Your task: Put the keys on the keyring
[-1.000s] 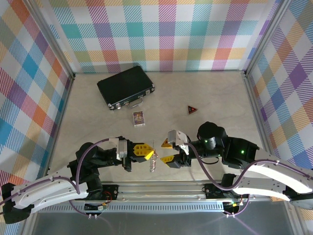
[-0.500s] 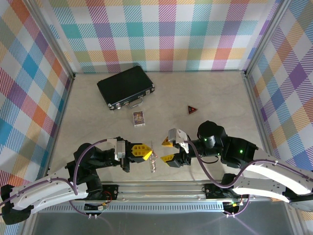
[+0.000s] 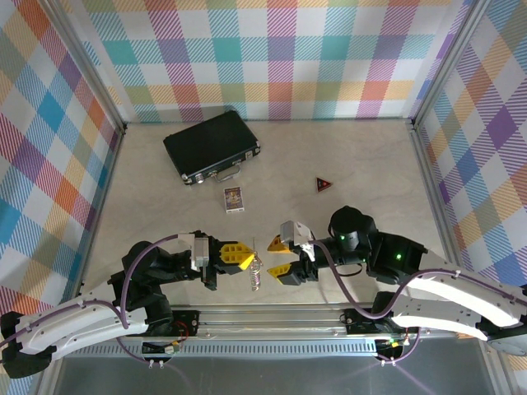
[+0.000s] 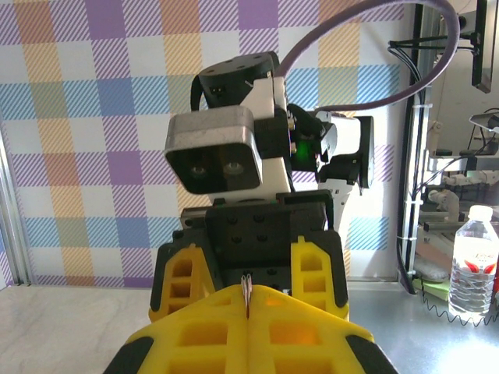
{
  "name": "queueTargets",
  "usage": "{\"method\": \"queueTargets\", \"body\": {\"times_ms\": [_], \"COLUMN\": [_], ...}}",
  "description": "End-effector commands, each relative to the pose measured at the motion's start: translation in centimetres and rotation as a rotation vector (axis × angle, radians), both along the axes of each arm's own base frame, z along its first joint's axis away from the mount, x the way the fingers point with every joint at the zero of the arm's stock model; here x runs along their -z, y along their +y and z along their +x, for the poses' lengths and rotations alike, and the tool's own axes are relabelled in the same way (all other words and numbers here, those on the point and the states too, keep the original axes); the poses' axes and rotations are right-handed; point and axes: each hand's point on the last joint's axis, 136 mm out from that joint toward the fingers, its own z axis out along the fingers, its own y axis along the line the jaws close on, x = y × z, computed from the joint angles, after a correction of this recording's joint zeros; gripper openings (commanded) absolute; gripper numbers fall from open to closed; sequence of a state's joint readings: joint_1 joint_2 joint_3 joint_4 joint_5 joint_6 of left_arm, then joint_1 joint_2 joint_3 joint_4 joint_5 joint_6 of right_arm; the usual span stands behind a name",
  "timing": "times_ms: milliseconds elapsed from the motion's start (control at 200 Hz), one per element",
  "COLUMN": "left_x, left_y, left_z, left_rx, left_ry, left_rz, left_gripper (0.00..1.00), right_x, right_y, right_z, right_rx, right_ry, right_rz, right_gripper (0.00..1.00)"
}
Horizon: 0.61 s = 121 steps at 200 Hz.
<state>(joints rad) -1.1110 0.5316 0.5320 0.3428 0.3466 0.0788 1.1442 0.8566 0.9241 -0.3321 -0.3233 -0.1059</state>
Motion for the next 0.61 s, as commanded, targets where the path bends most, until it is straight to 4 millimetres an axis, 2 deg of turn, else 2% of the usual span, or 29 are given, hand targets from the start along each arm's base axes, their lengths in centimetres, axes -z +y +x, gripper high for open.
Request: {"method": "queueTargets", "body": {"times_ms": [0, 295, 600], "left_x": [-2.0, -1.7, -1.7], "left_y": [0.9, 1.0, 1.0], "left_z": [-0.3, -0.3, -0.2], "left_rx": [-0.007, -0.009, -0.014], "left_ry": [-0.031, -0.024, -0.018], "left_rz": [-0.066, -0.072, -0.073], "left_gripper": [0.00, 0.00, 0.00], "right_x": [-0.8, -0.8, -1.0], "right_y": [0.5, 1.3, 2.1], "right_z": [-0.3, 0.0, -0.3], "right_rx": [-0.024, -0.024, -0.058], "right_ry": [0.026, 0.034, 0.050], "right_rz": [0.054, 0.074, 0.100], "right_gripper": [0.50, 0.39, 0.38]}}
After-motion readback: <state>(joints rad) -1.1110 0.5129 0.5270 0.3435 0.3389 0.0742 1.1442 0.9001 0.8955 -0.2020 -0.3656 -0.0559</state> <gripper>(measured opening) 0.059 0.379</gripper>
